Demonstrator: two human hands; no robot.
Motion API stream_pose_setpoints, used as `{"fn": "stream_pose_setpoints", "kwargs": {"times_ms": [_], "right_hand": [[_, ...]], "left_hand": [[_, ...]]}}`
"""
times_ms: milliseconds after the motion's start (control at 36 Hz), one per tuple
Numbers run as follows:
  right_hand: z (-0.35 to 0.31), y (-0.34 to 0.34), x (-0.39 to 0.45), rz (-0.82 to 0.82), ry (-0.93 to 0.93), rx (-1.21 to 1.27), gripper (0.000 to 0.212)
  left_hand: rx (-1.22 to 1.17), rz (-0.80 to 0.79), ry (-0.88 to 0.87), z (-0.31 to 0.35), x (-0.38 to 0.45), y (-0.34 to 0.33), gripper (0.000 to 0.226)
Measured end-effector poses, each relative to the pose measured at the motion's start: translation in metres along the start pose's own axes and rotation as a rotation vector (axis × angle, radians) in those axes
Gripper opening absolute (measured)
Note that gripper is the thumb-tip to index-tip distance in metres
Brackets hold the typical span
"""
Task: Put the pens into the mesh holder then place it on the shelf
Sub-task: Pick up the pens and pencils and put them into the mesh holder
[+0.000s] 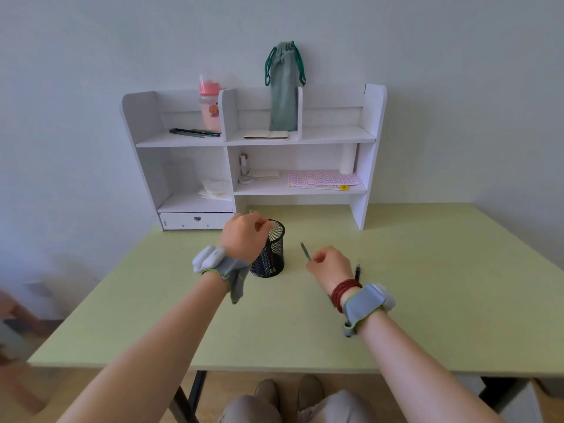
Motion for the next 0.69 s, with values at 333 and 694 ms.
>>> {"fn": "stream_pose_setpoints", "kwargs": {"times_ms": [333, 694], "right_hand": [[-0.071, 0.036, -0.042, -0.057, 0.323, 0.359, 0.017], [-0.073, 0.02, -0.052, -0.172, 0.345, 0.386, 0.021]], "left_hand": [[-0.546, -0.02, 0.075, 0.019, -0.013, -0.008, 0.021], [-0.665, 0.053, 0.113, 0.02, -0.017, -0.001, 0.017]]}}
Point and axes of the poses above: each hand's wrist, its own x-axis towards the middle knuckle, its own y-axis out of the back of the hand, z = x × y, the point moved 10 cm from there along x, towards the middle knuckle, and after that the axes turned 13 degrees about -y, right-handed, at the moved point
